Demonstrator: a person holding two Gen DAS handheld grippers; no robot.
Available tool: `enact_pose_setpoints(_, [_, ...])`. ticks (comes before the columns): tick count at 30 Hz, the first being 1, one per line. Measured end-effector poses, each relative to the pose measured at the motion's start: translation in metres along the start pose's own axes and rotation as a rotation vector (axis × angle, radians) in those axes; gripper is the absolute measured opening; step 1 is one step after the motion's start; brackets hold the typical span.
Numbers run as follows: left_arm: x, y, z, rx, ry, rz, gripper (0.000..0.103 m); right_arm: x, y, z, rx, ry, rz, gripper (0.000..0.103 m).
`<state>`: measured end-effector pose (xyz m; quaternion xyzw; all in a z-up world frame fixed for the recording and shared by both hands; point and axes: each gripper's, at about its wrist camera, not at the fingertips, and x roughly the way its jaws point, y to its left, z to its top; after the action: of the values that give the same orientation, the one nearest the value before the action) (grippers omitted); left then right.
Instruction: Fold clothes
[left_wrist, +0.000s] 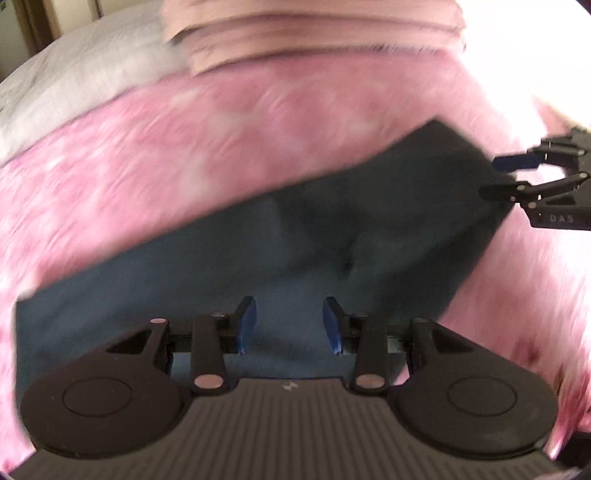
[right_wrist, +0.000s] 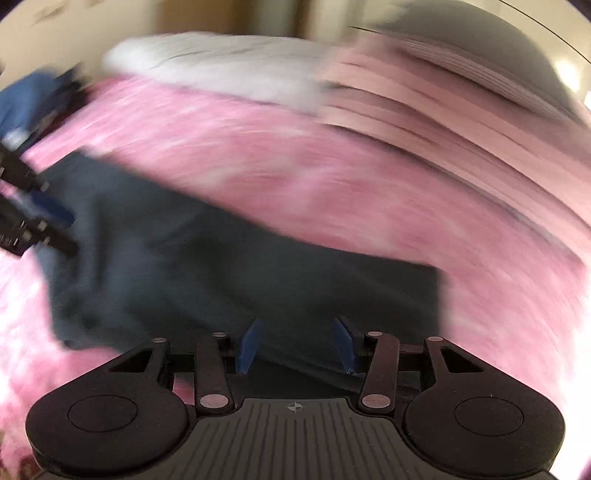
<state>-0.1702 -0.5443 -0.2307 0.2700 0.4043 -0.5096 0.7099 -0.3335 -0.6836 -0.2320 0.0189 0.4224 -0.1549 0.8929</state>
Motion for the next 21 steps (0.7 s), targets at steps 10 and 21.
enact_pose_setpoints(10, [0.076,-0.018,0.022,0.073,0.097,-0.035,0.051,0.055,-0.118,-0.024,0.448,0.183,0.202,0.048])
enact_pose_setpoints(21, [0.049,-0.048,0.029,0.094,-0.025,-0.055,0.036,0.074,-0.163,-0.004,0.645,0.147,0.351,0.072])
